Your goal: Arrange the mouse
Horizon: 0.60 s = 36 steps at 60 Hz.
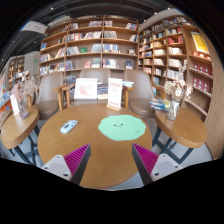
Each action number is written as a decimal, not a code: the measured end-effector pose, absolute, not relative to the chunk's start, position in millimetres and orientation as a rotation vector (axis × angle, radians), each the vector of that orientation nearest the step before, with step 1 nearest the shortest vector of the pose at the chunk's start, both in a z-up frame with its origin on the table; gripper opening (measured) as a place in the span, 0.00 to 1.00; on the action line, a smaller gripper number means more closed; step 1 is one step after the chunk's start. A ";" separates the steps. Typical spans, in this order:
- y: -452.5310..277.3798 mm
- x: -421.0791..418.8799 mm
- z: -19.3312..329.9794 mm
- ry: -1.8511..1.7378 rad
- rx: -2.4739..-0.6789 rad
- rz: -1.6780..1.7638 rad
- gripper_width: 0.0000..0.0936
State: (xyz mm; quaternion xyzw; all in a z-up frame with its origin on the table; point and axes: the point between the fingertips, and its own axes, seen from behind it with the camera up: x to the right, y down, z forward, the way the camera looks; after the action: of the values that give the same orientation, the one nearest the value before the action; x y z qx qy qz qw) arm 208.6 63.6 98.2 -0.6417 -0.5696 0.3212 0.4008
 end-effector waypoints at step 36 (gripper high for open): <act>-105.5 160.5 41.4 -1.655 -1.564 0.875 0.91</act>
State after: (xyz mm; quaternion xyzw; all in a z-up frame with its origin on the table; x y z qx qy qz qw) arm 160.5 -105.5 41.4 -0.6020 -0.6372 0.3368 0.3438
